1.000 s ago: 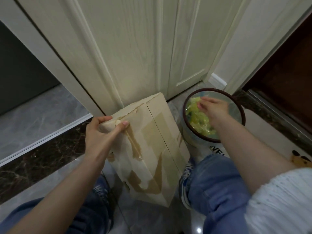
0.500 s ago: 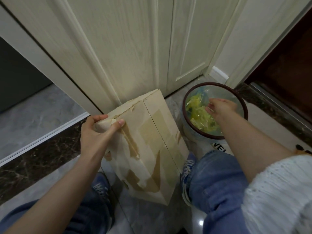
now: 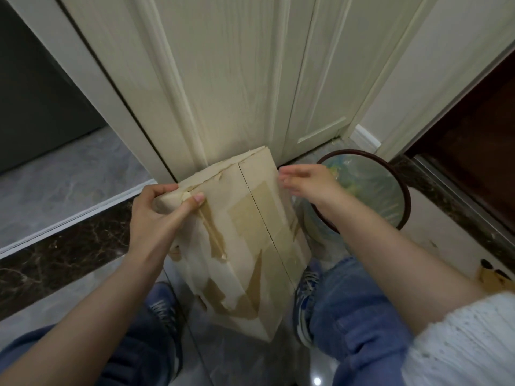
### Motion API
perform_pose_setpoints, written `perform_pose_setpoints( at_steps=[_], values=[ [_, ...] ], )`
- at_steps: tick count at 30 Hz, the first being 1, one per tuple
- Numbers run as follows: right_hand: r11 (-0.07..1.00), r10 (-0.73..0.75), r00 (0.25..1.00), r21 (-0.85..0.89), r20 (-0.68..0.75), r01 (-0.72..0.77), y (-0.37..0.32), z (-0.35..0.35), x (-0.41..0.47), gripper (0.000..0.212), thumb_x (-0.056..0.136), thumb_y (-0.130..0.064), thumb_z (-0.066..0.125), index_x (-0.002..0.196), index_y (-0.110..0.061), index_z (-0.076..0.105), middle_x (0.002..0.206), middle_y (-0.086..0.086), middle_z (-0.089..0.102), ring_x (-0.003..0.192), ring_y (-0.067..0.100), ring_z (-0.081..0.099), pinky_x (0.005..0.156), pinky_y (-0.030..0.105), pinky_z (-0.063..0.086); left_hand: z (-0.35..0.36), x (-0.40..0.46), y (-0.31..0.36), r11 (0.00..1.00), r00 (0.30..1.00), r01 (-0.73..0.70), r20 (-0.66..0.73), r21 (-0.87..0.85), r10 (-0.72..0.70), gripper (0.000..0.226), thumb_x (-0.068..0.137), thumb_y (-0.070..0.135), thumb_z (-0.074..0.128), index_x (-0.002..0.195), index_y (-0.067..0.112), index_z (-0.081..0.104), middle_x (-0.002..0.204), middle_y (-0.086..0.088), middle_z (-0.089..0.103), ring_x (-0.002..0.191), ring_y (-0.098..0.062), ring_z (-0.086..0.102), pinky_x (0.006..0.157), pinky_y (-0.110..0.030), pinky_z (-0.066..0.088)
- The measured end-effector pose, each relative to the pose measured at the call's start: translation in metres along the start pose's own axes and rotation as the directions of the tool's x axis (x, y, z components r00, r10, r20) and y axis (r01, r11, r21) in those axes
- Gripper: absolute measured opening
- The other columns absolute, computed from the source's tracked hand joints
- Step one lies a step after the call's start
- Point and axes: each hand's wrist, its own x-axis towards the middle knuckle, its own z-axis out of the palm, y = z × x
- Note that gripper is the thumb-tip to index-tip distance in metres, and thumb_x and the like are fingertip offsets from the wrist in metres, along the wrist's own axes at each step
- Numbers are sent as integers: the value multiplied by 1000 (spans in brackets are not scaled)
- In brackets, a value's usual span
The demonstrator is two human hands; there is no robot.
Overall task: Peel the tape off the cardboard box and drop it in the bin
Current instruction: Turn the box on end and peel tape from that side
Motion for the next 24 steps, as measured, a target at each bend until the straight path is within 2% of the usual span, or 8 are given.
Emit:
perform_pose_setpoints(
  at_steps=[2, 4, 7, 9, 13, 16, 19, 24],
  values=[
    [985, -116, 993, -126, 17, 117, -1, 15, -8, 42, 93, 0, 60, 133, -13, 62, 118, -3, 69, 110, 9, 64, 103, 29, 50, -5, -1, 3, 1000, 1000, 5, 1, -31, -5, 74, 46, 72, 78, 108, 34, 66, 129, 2, 58, 116, -17, 56, 88, -33, 51],
    [945, -200, 977, -248, 72, 212, -2, 25, -19, 55, 94, 0, 58, 145, -19, 49, 132, -5, 63, 122, 9, 56, 111, 30, 42, -12, -4, 5, 998, 1000, 15, -10, -55, -16, 72, 45, 71, 78, 106, 34, 67, 129, 3, 59, 116, -16, 57, 91, -36, 52],
    [871, -274, 946, -373, 170, 320, -10, 31, -36, 74, 94, -4, 58, 156, -28, 26, 151, -10, 46, 138, 8, 40, 111, 19, 29, -21, -7, 6, 997, 999, 31, -9, -70, -32, 67, 47, 70, 77, 102, 35, 67, 126, 6, 60, 115, -16, 57, 94, -44, 54],
    [848, -304, 930, -387, 204, 362, -15, 39, -46, 77, 95, -6, 58, 157, -30, 21, 156, -11, 39, 143, 8, 33, 110, 16, 22, -26, -9, 7, 994, 999, 45, -9, -96, -46, 62, 47, 69, 77, 99, 37, 67, 121, 8, 62, 113, -16, 58, 95, -49, 55],
    [798, -364, 908, -434, 207, 418, -15, 51, -59, 75, 97, -9, 57, 159, -27, 20, 160, -10, 31, 147, 7, 26, 114, 16, 15, -34, -12, 8, 990, 999, 52, -4, -130, -53, 58, 50, 68, 76, 97, 36, 68, 108, 15, 63, 107, -12, 59, 96, -51, 54],
    [782, -387, 898, -442, 207, 439, -8, 57, -67, 73, 97, -9, 58, 158, -26, 22, 159, -9, 34, 146, 6, 27, 119, 20, 18, -40, -13, 9, 986, 997, 75, 3, -150, -76, 55, 52, 63, 80, 97, 34, 68, 106, 16, 61, 106, -11, 57, 102, -55, 50],
    [751, -408, 888, -474, 213, 459, -2, 62, -71, 71, 97, -9, 56, 158, -24, 23, 160, -9, 32, 146, 5, 27, 117, 18, 18, -45, -15, 9, 980, 995, 101, 29, -172, -98, 51, 55, 54, 87, 97, 33, 66, 107, 14, 61, 106, -10, 56, 107, -57, 45],
    [674, -466, 859, -544, 211, 500, -2, 64, -57, 69, 96, 1, 52, 157, -18, 26, 162, -4, 27, 149, 7, 20, 122, 21, 13, -48, -17, 12, 978, 995, 97, 32, -185, -92, 54, 51, 66, 75, 96, 36, 68, 109, 13, 62, 112, -14, 57, 106, -55, 47]
  ],
)
